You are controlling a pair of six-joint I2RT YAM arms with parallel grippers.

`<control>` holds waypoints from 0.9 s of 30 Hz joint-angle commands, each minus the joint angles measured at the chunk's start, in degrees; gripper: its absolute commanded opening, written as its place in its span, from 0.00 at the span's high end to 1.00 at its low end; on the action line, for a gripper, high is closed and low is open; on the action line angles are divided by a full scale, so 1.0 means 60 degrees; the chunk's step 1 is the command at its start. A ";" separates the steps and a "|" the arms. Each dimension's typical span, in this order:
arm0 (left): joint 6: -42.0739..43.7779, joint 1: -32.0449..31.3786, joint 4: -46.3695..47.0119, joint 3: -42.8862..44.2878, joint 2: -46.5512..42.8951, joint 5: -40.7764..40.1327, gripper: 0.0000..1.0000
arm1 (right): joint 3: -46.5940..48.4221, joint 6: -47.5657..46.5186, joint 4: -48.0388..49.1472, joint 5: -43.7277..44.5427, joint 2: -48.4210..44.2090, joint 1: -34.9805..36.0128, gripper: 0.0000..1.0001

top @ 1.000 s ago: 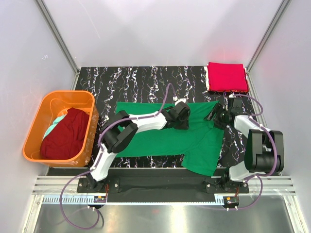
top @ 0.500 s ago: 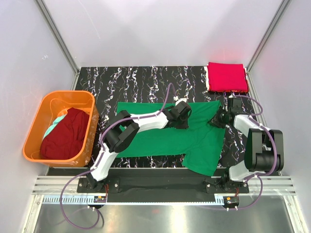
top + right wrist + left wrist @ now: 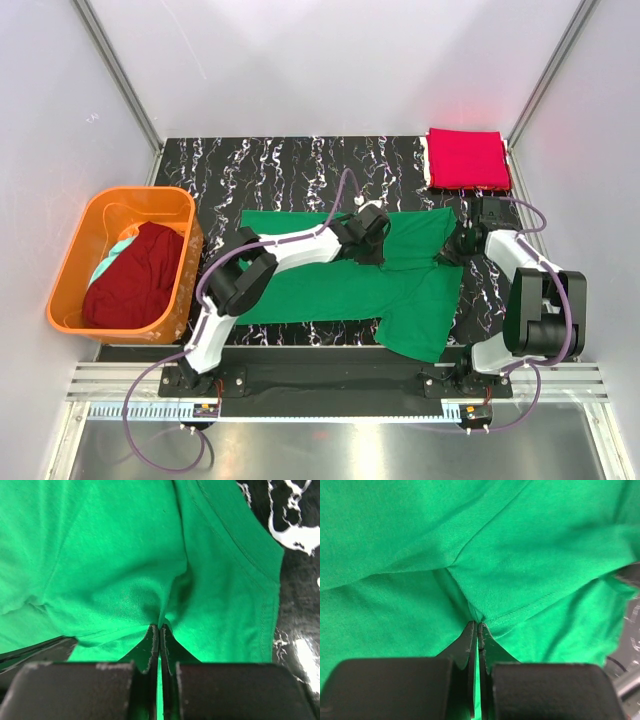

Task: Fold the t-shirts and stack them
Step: Fold the tshirt

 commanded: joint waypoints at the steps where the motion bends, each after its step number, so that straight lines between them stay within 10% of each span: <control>1: -0.0037 0.0215 0.0537 -0.0289 -0.0901 0.0721 1.00 | 0.0345 -0.0088 -0.0523 0.0272 -0.0329 -0.0134 1.00; 16: -0.0228 0.0479 0.0393 -0.0466 -0.0477 0.1879 0.98 | -0.0094 0.0396 -0.1167 -0.0182 -0.0065 -0.0266 0.92; 22: 0.0313 0.0465 -0.0149 -0.0509 -0.1324 0.1309 0.70 | 0.0271 0.0175 -0.1593 0.1149 -0.1104 -0.0281 0.44; 27: 0.1060 0.0596 -0.0997 -0.0510 -0.2582 0.0196 0.58 | 0.1381 0.0132 -0.0512 0.1606 -0.1136 -0.0281 0.30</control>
